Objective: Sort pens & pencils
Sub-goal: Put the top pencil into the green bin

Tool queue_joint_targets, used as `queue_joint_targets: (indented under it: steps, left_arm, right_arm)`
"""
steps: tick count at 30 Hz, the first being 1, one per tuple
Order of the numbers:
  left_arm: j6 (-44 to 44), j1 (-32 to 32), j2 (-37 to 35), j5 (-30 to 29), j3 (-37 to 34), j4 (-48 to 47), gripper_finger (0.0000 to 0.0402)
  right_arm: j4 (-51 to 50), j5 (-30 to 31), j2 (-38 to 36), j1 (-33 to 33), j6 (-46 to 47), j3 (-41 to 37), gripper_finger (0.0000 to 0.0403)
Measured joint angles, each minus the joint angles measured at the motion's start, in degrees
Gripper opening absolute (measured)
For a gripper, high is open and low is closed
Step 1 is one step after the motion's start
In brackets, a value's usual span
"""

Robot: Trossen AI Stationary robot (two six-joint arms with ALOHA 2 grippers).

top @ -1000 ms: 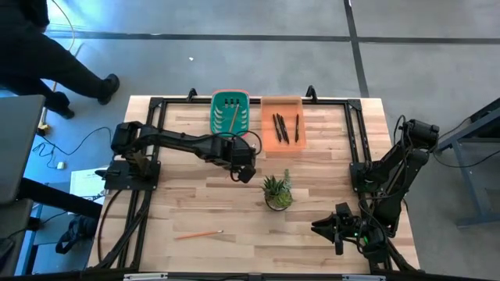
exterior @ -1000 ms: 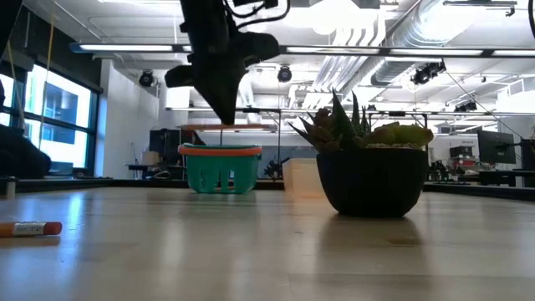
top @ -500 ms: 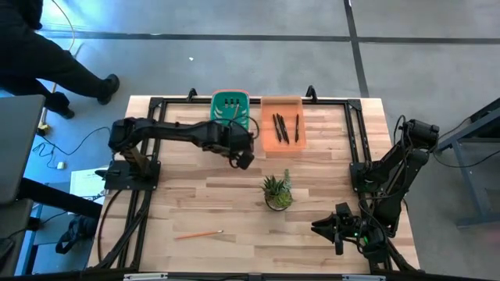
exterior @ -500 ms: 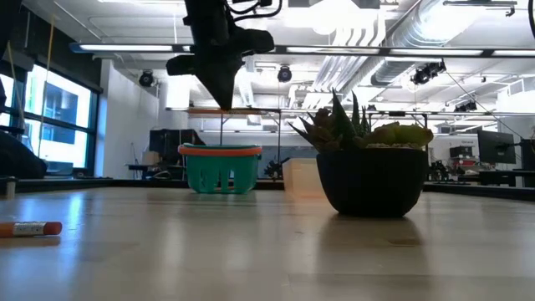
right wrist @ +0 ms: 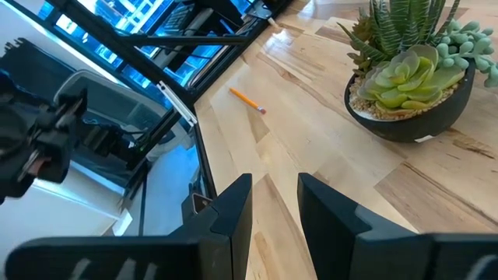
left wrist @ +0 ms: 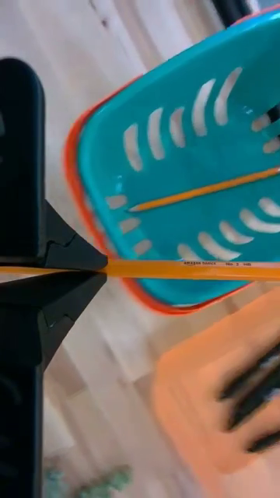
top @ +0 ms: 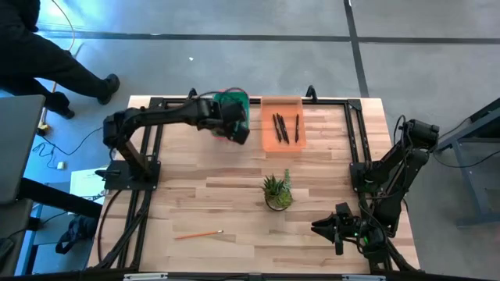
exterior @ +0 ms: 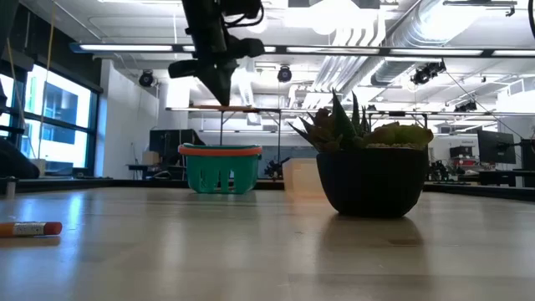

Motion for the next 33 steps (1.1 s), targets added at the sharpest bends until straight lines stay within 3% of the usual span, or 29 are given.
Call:
queue_joint_targets:
  steps: [22, 33]
  left_arm:
    - [7.8, 15.6, 0.0, 6.1, 0.0, 9.0, 0.0000]
    - [10.0, 17.7, 5.1, 7.9, 0.0, 11.2, 0.0000]
  right_arm:
    - [0.0, 0.0, 0.0, -0.4, 2.4, 0.0, 0.0096]
    - [-0.2, 0.0, 0.0, -1.4, 3.9, 0.0, 0.0096]
